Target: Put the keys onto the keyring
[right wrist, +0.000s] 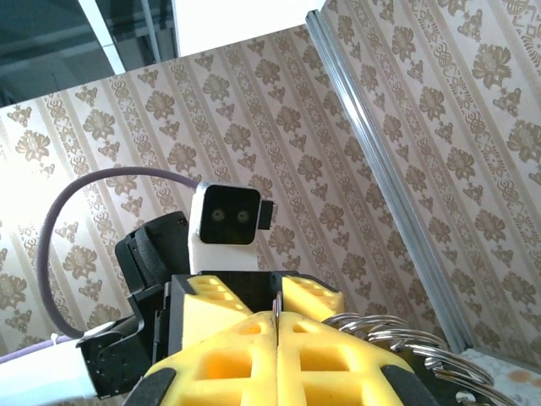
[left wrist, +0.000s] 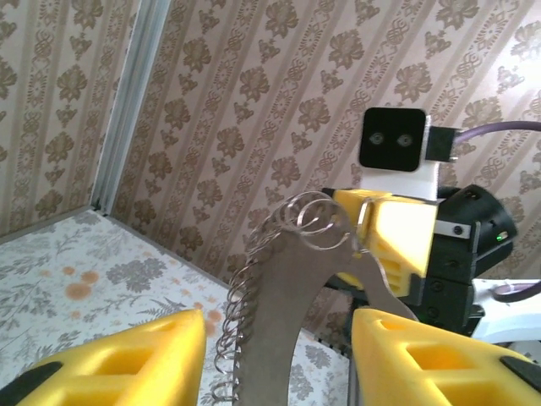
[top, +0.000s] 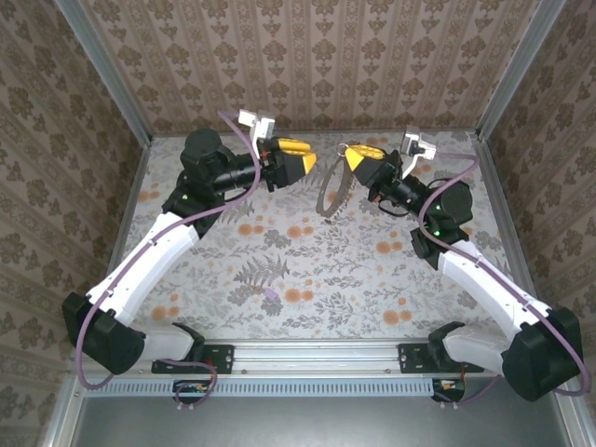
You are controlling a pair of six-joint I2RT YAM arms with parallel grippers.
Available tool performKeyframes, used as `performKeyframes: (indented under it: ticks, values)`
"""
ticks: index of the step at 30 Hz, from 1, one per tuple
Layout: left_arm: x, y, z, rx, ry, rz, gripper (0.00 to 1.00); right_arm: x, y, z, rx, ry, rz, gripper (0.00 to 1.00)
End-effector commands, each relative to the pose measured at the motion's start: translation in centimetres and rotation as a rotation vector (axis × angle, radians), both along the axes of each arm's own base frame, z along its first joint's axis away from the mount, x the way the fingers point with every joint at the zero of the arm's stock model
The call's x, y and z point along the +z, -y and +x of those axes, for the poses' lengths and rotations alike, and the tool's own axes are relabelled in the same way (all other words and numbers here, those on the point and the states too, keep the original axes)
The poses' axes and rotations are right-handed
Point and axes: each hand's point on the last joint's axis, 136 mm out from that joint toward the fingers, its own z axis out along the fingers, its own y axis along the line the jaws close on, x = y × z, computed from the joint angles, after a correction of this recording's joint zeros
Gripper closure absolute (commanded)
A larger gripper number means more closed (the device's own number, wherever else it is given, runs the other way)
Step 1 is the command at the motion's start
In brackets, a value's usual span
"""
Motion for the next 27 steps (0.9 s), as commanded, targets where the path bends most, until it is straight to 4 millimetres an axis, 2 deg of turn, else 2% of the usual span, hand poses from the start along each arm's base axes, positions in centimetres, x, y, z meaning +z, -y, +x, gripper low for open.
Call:
performKeyframes:
  ticks: [1,10,27]
  values:
    - [1.8,0.7,-1.1,-0.063,0.033,-0.046,0.54,2.2,0.5,-0.7,0.019,0.054,0.097,1.0]
    - [2.1,1.6,-1.3,-0.099,0.045,-0.048,0.59,1.6,-0.8,-0.4,0.079,0.026,0.095,1.0]
    - [2.5,1.9,-1.2,-0.109,0.06,-0.047,0.59,1.0,-1.9,-0.6,0.12,0.012,0.072,1.0]
